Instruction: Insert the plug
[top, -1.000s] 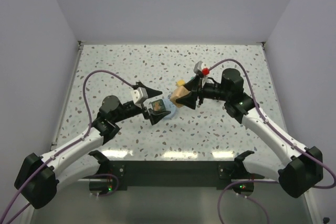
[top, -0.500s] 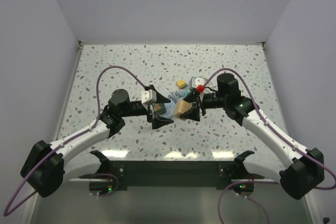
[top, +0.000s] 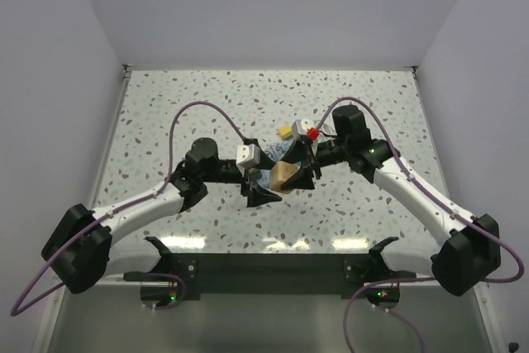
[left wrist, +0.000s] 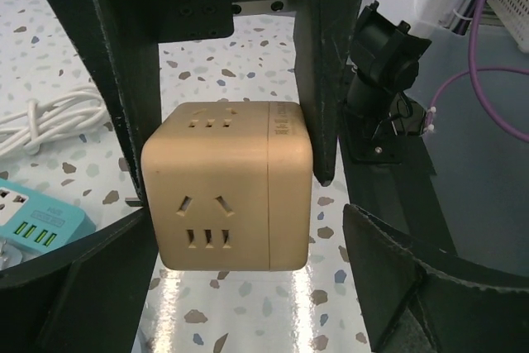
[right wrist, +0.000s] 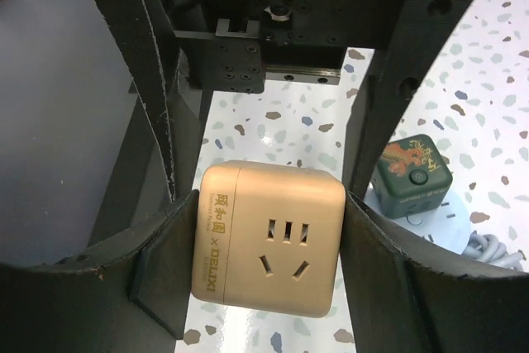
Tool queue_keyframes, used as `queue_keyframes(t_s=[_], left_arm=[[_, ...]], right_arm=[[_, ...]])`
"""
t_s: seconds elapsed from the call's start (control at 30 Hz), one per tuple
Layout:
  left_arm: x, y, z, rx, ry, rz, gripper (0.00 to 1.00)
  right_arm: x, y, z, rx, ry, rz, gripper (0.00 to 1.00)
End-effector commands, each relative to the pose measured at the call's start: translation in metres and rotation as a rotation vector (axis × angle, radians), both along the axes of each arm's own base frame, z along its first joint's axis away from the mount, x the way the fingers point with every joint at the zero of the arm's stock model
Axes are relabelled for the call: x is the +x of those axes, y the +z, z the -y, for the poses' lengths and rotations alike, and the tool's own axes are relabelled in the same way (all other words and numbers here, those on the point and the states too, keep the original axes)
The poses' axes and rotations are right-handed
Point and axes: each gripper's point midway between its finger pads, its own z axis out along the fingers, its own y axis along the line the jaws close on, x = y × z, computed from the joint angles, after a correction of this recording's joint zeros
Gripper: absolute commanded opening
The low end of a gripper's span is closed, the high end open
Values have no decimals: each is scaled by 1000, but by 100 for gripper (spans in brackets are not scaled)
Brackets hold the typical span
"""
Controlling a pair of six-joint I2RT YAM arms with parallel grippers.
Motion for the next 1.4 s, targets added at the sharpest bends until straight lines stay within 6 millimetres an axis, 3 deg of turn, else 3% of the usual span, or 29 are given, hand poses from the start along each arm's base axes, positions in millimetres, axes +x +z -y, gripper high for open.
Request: queue_keyframes(t_s=[0.0,0.07,0.1,0.17,0.23,0.27,0.33,0.37,0.5,0.53,0.6,0.63,0.7,0.83,1.0,1.13,1.37], left_arm=[[-1,27,12,-56,-40,82,93],[-2,26,15,-49,-46,74,86],[-2,25,16,-45,-46,69,76],[-1,23,21,-35,-55,49,65],[-2,18,24,-18,-61,19,47],[-1,16,25,-15,-63,6,33],[-3,14,26,-20,-69,-26,20],[-1,17,28,-37,-65,-24,1],[7,19,30,-57,-1,-112,0],[10,17,30,-54,25,-135,0],[22,15,30,-49,92,-187,0],[27,11,30,-46,122,-213,0],[34,8,28,-52,140,-281,0],[47,-11,23,-54,152,-390,0],[55,-22,17,-56,152,-453,0],[66,-16,9,-72,189,-470,0],[73,-10,5,-90,219,-552,0]], right_arm=[[-5,16,-4,38,70,16,0],[-3,15,-4,33,60,16,0],[-4,15,-4,30,58,16,0],[-2,16,-2,26,39,24,0],[-2,18,-1,22,16,27,0],[3,17,-1,17,-10,39,0],[9,15,-1,4,-50,21,3],[12,12,-1,-6,-67,21,6],[24,9,-4,-22,-120,-5,33],[30,12,-5,-13,-147,13,46],[43,10,-1,-30,-244,17,54],[48,19,0,-8,-278,52,61],[60,19,7,-14,-375,74,66],[77,40,23,27,-547,163,95],[73,64,40,104,-638,250,99],[57,55,36,74,-578,276,99],[54,29,13,-38,-531,336,99]])
